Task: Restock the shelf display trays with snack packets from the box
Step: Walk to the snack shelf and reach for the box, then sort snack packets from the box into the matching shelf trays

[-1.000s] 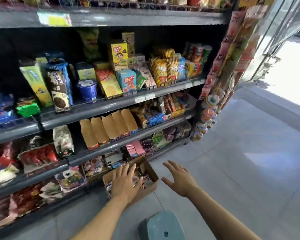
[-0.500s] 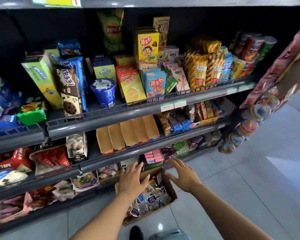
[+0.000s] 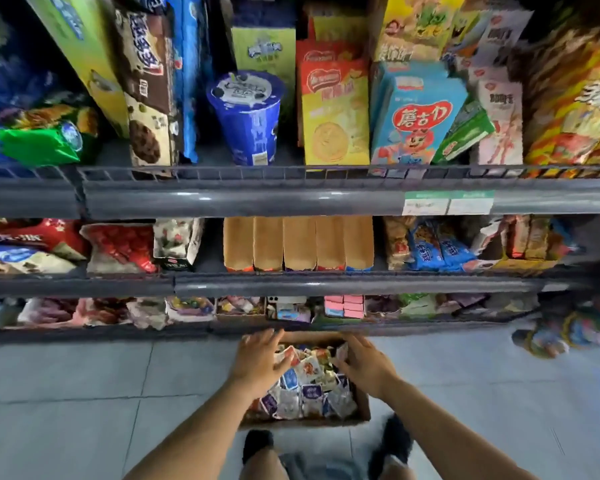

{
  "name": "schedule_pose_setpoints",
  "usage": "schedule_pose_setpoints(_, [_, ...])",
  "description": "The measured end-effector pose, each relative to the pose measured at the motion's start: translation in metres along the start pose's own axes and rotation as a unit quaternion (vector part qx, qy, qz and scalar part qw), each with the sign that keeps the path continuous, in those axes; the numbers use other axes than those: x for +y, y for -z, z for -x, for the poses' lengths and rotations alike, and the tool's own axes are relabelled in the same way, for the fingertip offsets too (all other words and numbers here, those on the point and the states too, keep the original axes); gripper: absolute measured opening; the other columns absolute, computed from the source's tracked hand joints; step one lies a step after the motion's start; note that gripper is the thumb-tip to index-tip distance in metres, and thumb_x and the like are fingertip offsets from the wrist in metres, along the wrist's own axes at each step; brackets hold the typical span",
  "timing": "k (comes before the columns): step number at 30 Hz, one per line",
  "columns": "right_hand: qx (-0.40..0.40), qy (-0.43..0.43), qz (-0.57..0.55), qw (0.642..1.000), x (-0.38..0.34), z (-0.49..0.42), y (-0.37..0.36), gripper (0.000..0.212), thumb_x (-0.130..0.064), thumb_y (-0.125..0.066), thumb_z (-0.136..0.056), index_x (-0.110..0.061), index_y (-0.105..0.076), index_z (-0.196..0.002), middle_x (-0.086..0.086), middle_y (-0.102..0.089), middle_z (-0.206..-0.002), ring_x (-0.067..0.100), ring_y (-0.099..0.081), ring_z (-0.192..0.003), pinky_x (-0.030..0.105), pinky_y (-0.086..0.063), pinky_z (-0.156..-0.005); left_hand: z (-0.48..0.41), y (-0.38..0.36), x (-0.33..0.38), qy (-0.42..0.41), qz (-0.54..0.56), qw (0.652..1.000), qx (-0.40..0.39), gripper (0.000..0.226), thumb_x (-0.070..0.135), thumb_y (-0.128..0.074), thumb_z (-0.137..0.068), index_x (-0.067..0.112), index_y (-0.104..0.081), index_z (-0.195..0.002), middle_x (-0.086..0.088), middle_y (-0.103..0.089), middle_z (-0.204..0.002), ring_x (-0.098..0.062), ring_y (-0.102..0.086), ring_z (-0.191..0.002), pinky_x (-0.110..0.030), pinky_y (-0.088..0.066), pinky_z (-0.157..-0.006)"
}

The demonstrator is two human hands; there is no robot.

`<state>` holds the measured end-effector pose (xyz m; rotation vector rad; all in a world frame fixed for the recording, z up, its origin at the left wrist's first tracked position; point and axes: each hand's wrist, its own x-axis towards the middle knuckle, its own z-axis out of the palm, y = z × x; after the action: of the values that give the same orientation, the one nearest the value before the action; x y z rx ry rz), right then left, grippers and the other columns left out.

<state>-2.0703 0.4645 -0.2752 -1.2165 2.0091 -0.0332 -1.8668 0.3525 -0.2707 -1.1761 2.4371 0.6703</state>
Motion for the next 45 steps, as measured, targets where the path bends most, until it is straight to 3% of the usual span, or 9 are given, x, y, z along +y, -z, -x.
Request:
schedule_pose_setpoints(3, [-0.050, -0.004, -0.017, 0.999, 0.025, -0.036, -0.024, 0.058, -0.052, -0.049, -0.090, -0.034, -0.031, -0.142, 0.000, -0.041, -0.144, 0.024, -0.055, -0.115, 0.033, -0.046, -0.091, -0.019, -0.036, -0.009, 0.015, 0.021, 1.000, -0.002, 0.120, 0.084, 0.023, -0.053, 0.026, -0.021, -0.148, 0.001, -0.024, -0.155, -0.018, -0.026, -0.141, -0.037, -0.027, -0.114])
schedule_pose_setpoints(9, [-0.081, -0.023, -0.139, 0.987, 0.077, -0.112, -0.100, 0.062, -0.071, -0.056, -0.074, -0.030, -0.048, -0.120, -0.002, -0.060, -0.113, 0.018, -0.059, -0.100, 0.028, -0.049, -0.085, -0.082, -0.132, -0.039, 0.052, 0.065, 0.996, -0.012, 0.099, 0.075, 0.008, -0.063, 0.031, -0.030, -0.144, 0.003, -0.048, -0.139, -0.013, -0.052, -0.117, -0.028, -0.044, -0.094])
schedule_pose_setpoints(13, [-0.095, -0.016, -0.180, 0.979, 0.121, -0.184, -0.182, 0.089, -0.091, -0.049, -0.051, -0.036, -0.050, -0.120, -0.010, -0.059, -0.112, 0.014, -0.057, -0.102, 0.034, -0.049, -0.093, -0.127, -0.206, -0.056, 0.044, 0.051, 0.997, -0.047, 0.081, 0.069, 0.003, -0.080, 0.031, -0.020, -0.148, 0.005, -0.026, -0.155, -0.016, -0.028, -0.140, -0.033, -0.025, -0.114])
schedule_pose_setpoints(16, [-0.109, -0.015, -0.178, 0.978, 0.121, -0.214, -0.213, 0.077, -0.071, -0.058, -0.072, -0.029, -0.043, -0.135, -0.005, -0.049, -0.134, 0.018, -0.048, -0.124, 0.027, -0.039, -0.103, -0.159, -0.258, -0.075, 0.020, 0.036, 0.997, -0.066, 0.108, 0.076, 0.021, -0.057, 0.030, -0.008, -0.151, 0.006, -0.005, -0.159, -0.017, -0.010, -0.146, -0.037, -0.013, -0.117])
schedule_pose_setpoints(28, [-0.025, 0.070, -0.162, 0.984, 0.157, -0.287, -0.296, 0.076, -0.079, -0.048, -0.069, -0.027, -0.053, -0.125, -0.002, -0.027, -0.150, 0.019, -0.019, -0.142, 0.030, -0.019, -0.114, -0.213, -0.381, -0.108, -0.043, 0.042, 0.996, -0.064, 0.079, 0.078, 0.011, -0.061, 0.052, 0.017, -0.136, 0.011, 0.032, -0.145, -0.016, 0.033, -0.135, -0.040, 0.017, -0.112])
schedule_pose_setpoints(30, [-0.055, 0.063, -0.175, 0.981, 0.155, -0.283, -0.300, 0.047, -0.056, -0.052, -0.086, -0.028, -0.054, -0.124, -0.004, -0.015, -0.155, 0.018, -0.009, -0.145, 0.030, -0.012, -0.116, -0.213, -0.385, -0.105, -0.035, 0.028, 0.997, -0.056, 0.089, 0.079, 0.009, -0.061, 0.049, 0.008, -0.144, 0.009, 0.029, -0.151, -0.020, 0.028, -0.140, -0.043, 0.015, -0.114])
schedule_pose_setpoints(34, [-0.068, 0.077, -0.238, 0.966, 0.151, -0.265, -0.306, 0.040, -0.030, -0.049, -0.097, -0.014, -0.044, -0.133, -0.001, -0.043, -0.133, 0.009, -0.045, -0.110, 0.001, -0.038, -0.079, -0.201, -0.386, -0.105, 0.001, 0.005, 0.996, -0.085, 0.065, 0.072, -0.013, -0.086, 0.049, -0.005, -0.145, 0.006, 0.015, -0.158, -0.026, 0.012, -0.146, -0.045, 0.002, -0.118])
schedule_pose_setpoints(39, [0.019, 0.065, -0.316, 0.946, 0.157, -0.254, -0.298, 0.034, -0.016, -0.048, -0.098, -0.008, -0.047, -0.131, 0.012, -0.053, -0.127, 0.017, -0.051, -0.109, 0.015, -0.038, -0.080, -0.182, -0.375, -0.102, 0.007, 0.001, 0.998, -0.059, 0.051, 0.060, -0.028, -0.095, 0.044, -0.029, -0.142, -0.007, -0.032, -0.151, -0.027, -0.036, -0.135, -0.035, -0.033, -0.108])
schedule_pose_setpoints(45, [0.005, -0.008, -0.310, 0.951, 0.161, -0.256, -0.294, 0.048, -0.035, -0.045, -0.098, -0.012, -0.038, -0.139, 0.010, -0.039, -0.143, 0.023, -0.044, -0.122, 0.031, -0.037, -0.099, -0.171, -0.370, -0.095, 0.041, 0.054, 0.997, -0.038, 0.063, 0.061, -0.024, -0.095, 0.030, -0.019, -0.149, 0.001, -0.012, -0.159, -0.022, -0.018, -0.144, -0.038, -0.023, -0.115])
